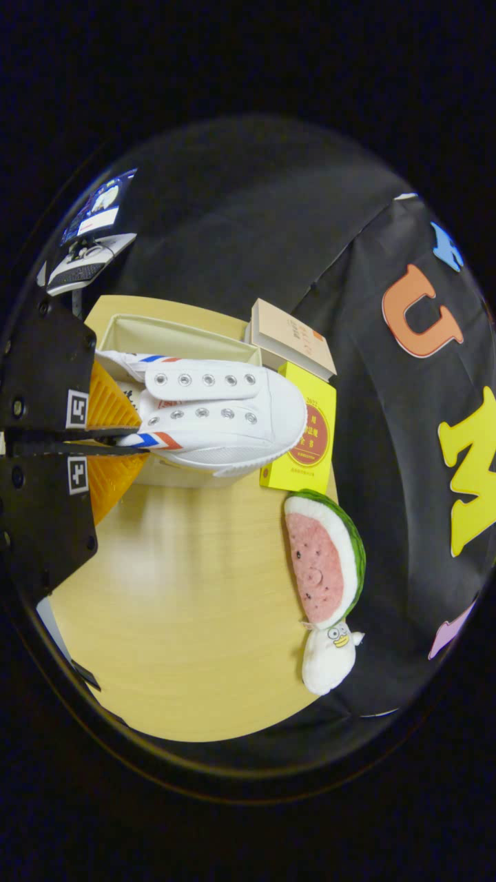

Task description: Open the storage box then place both shoes into the box .Put the left shoe in first, then the right shoe, with the right side of both shoes facing outward in a uniform manner.

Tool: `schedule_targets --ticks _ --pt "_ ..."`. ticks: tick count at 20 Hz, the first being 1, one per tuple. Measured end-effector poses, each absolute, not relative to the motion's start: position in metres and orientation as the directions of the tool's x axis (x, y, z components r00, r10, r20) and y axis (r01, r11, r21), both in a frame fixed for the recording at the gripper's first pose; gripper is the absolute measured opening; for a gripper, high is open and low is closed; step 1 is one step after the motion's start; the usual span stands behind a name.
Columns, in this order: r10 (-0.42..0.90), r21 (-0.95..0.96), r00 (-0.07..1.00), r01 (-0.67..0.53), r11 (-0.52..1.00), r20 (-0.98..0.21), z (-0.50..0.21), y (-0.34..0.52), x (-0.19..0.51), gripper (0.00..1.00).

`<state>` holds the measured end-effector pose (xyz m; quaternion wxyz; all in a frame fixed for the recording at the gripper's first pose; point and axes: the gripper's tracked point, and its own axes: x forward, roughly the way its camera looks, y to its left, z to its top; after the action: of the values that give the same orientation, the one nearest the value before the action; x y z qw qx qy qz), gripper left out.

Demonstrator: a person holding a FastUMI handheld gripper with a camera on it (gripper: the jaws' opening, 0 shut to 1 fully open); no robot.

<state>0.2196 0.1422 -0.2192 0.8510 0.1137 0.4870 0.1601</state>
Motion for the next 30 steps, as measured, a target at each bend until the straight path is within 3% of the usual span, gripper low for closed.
schedule_targets --ticks 8,17,19,22,27,30 --pt "0.226 0.229 0.527 -0.059 0.972 -0.819 -0.247 0.172 0.234 0.00" --pt "0.195 0.196 0.572 -0.061 0.979 -0.797 -0.257 0.181 0.237 0.04" --pt "0.216 0.200 0.582 -0.092 0.975 -0.784 -0.254 0.185 0.231 0.24" --pt "0.193 0.149 0.623 -0.122 0.981 -0.758 -0.246 0.179 0.224 0.35" --pt "0.192 0.150 0.654 -0.120 0.981 -0.732 -0.218 0.160 0.209 0.82" --pt "0.148 0.105 0.706 -0.105 0.989 -0.693 -0.197 0.137 0.201 0.89"
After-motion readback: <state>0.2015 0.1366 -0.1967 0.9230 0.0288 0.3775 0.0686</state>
